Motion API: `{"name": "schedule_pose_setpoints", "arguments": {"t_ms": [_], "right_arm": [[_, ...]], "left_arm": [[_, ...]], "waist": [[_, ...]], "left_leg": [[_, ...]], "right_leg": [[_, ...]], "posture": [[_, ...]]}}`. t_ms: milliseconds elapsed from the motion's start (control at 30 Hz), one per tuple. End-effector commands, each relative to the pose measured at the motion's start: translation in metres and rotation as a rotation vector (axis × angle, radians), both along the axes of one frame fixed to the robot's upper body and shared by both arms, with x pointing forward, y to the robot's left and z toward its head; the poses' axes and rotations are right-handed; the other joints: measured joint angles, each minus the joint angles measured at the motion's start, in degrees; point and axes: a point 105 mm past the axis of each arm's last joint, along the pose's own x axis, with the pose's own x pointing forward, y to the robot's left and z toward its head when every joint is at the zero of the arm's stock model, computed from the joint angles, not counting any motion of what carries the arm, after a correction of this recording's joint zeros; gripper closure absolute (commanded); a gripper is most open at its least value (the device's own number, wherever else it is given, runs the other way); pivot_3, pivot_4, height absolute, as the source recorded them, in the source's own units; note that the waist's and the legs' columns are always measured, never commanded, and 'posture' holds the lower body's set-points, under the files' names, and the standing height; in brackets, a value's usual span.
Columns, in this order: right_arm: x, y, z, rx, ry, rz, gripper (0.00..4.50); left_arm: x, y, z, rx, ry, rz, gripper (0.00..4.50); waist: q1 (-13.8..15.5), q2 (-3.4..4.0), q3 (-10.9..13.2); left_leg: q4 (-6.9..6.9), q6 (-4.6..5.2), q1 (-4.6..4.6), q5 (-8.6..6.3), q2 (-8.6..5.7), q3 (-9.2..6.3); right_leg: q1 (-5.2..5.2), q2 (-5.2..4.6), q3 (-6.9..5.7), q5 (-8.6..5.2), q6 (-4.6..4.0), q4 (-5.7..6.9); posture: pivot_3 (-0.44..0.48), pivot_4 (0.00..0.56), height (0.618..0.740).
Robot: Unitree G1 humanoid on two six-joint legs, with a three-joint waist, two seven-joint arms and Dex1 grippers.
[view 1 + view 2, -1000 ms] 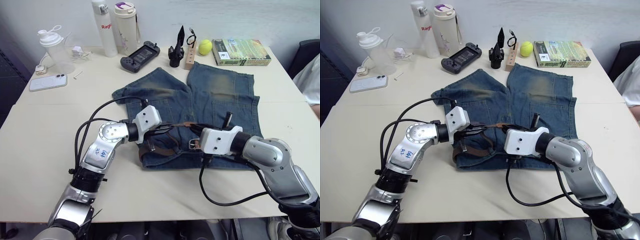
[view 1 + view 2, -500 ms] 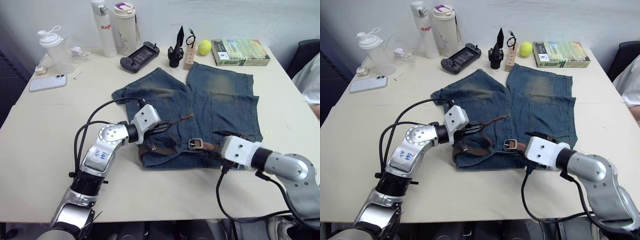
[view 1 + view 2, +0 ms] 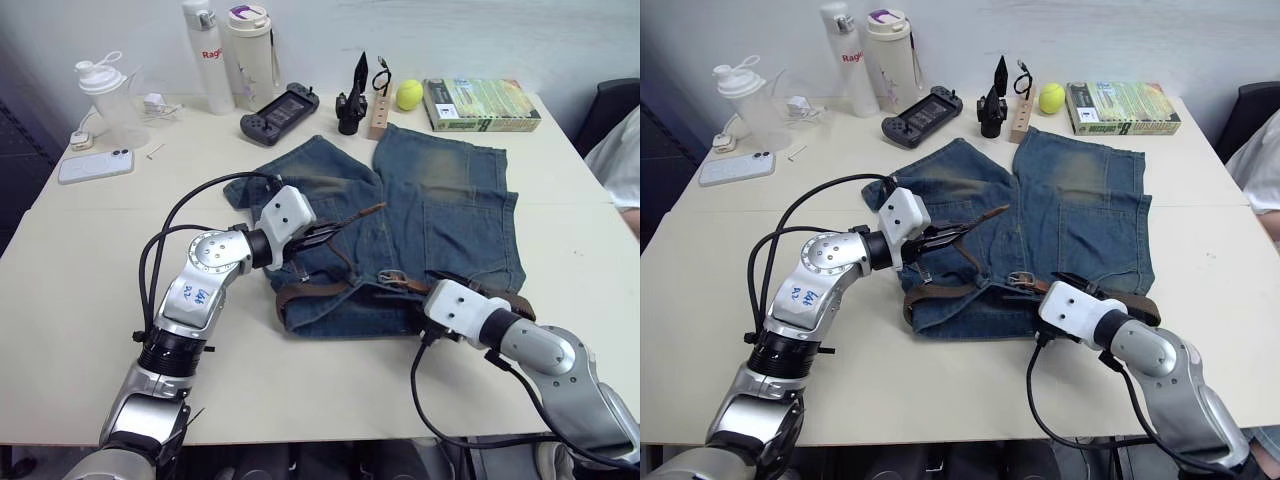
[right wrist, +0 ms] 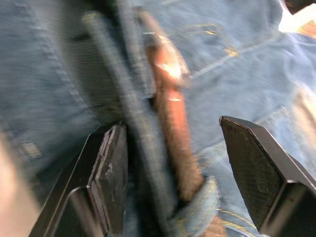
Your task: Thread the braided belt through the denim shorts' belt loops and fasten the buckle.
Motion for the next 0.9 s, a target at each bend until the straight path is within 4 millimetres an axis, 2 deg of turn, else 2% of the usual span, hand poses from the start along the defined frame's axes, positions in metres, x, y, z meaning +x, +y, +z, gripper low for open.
{"name": "schedule_pose_setpoints", "arguments": {"t_ms": [33, 133, 300, 467, 600, 733, 900], "right_arm": [[0.001, 0.005, 0.009, 0.027, -0.038, -0.002, 1.34], [0.001, 0.008, 0.010, 0.052, -0.031, -0.008, 2.14], [-0.001, 0.016, 0.014, 0.062, -0.023, 0.020, 4.35], [0.000, 0.019, 0.013, 0.043, -0.003, 0.034, 4.44], [-0.003, 0.021, 0.004, 0.169, 0.124, -0.019, 4.44], [0.000, 0.012, -0.003, 0.261, 0.229, -0.142, 4.44], [0.003, 0.013, -0.001, 0.343, 0.272, -0.200, 4.44]], "left_arm": [[-0.004, 0.001, 0.008, -0.004, -0.029, -0.017, 4.50], [-0.008, -0.002, 0.003, 0.005, -0.012, -0.034, 4.50], [-0.007, -0.002, -0.007, 0.038, 0.013, -0.024, 4.50], [-0.007, -0.005, -0.009, 0.045, 0.023, -0.033, 4.50], [-0.016, -0.012, -0.017, 0.114, 0.038, -0.104, 4.50], [-0.022, -0.011, -0.024, 0.179, 0.042, -0.142, 4.50], [-0.035, -0.009, -0.033, 0.261, 0.045, -0.217, 4.50]], "waist": [[0.0, 0.00, 0.0], [0.0, 0.00, 0.0], [0.0, 0.00, 0.0], [0.0, 0.00, 0.0], [0.0, 0.00, 0.0], [0.0, 0.00, 0.0], [0.0, 0.03, 0.0]], "left_leg": [[0.00, 0.00, 0.00, 0.00, 0.00, 0.00], [0.00, 0.00, 0.00, 0.00, 0.00, 0.01], [0.00, 0.00, 0.00, 0.00, -0.02, 0.01], [0.00, 0.00, 0.00, 0.00, -0.01, 0.01], [0.00, 0.00, 0.00, 0.00, -0.01, 0.02], [0.00, 0.00, 0.00, 0.00, -0.01, 0.01], [-0.01, -0.01, 0.00, -0.01, 0.00, 0.00]], "right_leg": [[0.00, 0.00, 0.01, 0.00, 0.00, 0.00], [0.00, -0.01, 0.01, 0.00, 0.00, 0.00], [0.00, -0.03, 0.02, 0.00, 0.00, 0.00], [-0.01, -0.01, 0.02, 0.00, 0.00, 0.01], [-0.01, -0.01, 0.02, 0.00, 0.00, 0.01], [-0.02, -0.01, 0.03, 0.00, 0.00, 0.02], [-0.02, -0.02, 0.03, 0.00, 0.00, 0.01]], "posture": [[0.000, 0.150, 0.724], [0.000, 0.150, 0.724], [0.000, 0.150, 0.724], [0.000, 0.150, 0.724], [0.000, 0.150, 0.724], [0.000, 0.150, 0.724], [0.000, 0.150, 0.724]]}}
